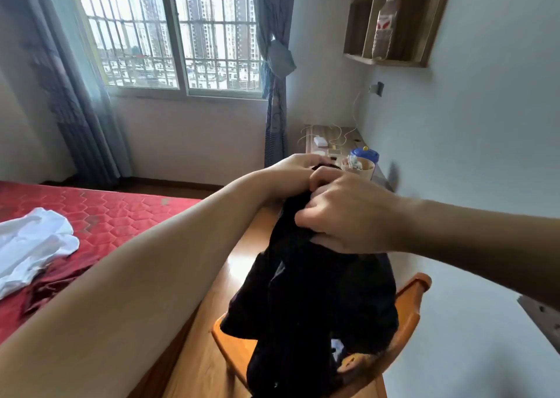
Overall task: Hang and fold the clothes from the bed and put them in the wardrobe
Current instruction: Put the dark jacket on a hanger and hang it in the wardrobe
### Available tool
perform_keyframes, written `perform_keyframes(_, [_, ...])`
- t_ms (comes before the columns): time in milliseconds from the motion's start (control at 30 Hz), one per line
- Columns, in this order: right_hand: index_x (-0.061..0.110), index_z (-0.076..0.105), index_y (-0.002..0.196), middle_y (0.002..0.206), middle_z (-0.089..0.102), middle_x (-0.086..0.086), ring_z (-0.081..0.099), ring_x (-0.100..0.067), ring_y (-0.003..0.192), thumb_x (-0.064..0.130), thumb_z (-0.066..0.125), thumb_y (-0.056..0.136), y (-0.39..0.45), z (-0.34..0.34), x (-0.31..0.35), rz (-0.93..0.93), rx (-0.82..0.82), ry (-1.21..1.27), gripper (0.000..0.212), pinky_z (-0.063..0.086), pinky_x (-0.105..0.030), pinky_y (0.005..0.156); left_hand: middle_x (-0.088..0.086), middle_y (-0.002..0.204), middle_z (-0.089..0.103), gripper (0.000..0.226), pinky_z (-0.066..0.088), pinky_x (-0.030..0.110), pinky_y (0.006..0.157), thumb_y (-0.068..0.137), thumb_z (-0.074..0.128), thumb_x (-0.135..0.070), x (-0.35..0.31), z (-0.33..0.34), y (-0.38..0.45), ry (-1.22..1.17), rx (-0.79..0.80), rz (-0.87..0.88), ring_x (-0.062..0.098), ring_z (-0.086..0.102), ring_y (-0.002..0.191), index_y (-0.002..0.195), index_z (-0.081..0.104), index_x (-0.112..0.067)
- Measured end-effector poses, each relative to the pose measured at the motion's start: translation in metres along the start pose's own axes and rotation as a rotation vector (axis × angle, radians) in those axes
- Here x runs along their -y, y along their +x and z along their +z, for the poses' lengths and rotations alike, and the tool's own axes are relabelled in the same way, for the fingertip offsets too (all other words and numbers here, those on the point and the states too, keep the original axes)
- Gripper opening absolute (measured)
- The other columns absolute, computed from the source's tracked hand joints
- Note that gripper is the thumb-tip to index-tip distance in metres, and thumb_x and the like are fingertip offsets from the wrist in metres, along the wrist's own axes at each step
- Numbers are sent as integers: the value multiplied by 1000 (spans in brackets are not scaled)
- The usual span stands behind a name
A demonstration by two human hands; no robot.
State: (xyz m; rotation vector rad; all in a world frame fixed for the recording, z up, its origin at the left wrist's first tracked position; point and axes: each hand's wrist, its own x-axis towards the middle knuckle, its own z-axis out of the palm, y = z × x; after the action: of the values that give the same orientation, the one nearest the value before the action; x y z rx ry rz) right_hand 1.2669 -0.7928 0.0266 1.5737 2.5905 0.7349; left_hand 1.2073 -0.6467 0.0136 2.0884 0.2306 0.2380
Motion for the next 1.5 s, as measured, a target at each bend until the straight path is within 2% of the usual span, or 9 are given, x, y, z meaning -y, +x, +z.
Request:
perform_keyframes(200, [29,58,67,54,45,20,45,0,50,31,54,95,-11,25,-28,445,-212,304,28,30,-13,60,-7,66,62,36,47,25,65,98,53,-31,34,8,-28,-337,18,-187,12,56,66,67,71,-28])
perform_keyframes(333, [38,38,54,47,49,15,51,3,52,28,58,96,-8,14,-46,686,-421,377,47,31,-8,49,-7,99,72,45,52,32,84,87,49,-66,42,9,-34,-536,-83,-95,12,67,92,105,71,-32])
perform_keyframes(500, [25,33,47,37,39,8,41,-2,37,29,57,96,12,-41,-75,861,-764,459,54,27,-11,39,-10,109,70,42,52,29,93,82,72,-42,53,16,-41,-82,-132,-94,6,66,100,122,60,-32])
perform_keyframes(700, [21,32,50,41,34,7,33,-7,39,32,54,96,-1,-106,-92,850,-889,412,52,23,-14,40,-5,100,71,14,52,24,81,96,57,-33,43,31,-23,-329,-190,-86,10,65,92,103,69,-29])
perform_keyframes(933, [19,34,48,44,41,3,43,-14,45,38,55,95,-75,-120,-99,963,-617,-30,55,26,-26,47,-3,82,74,28,52,31,73,98,51,-33,3,-23,-20,-75,-632,65,16,67,77,84,73,-24])
perform_keyframes(1167, [31,29,50,47,36,11,39,-25,52,40,58,90,-108,-105,-92,938,-345,-228,50,33,-32,57,1,71,63,38,38,16,53,103,39,-36,-81,-56,-30,327,-673,246,-1,54,57,79,62,-18])
perform_keyframes(1267, [21,39,46,45,45,6,47,-22,49,34,67,84,-103,-104,-91,1072,-408,-2,49,32,-29,54,-6,61,53,39,34,7,48,103,40,-31,-106,-61,-36,399,-716,322,-6,48,48,67,52,-24])
perform_keyframes(1367, [17,67,70,67,69,-4,67,-19,65,48,78,73,-101,-105,-85,1157,-123,573,33,50,-28,56,-6,61,48,40,32,9,49,103,41,-29,-122,-68,-46,496,-743,367,4,44,54,64,46,-19])
perform_keyframes(1500, [44,53,119,107,68,9,67,-10,97,65,80,50,-65,-97,-58,953,98,966,77,54,-20,75,-9,72,58,30,35,6,58,101,44,-26,-125,-64,-61,593,-641,414,2,53,68,77,60,-20])
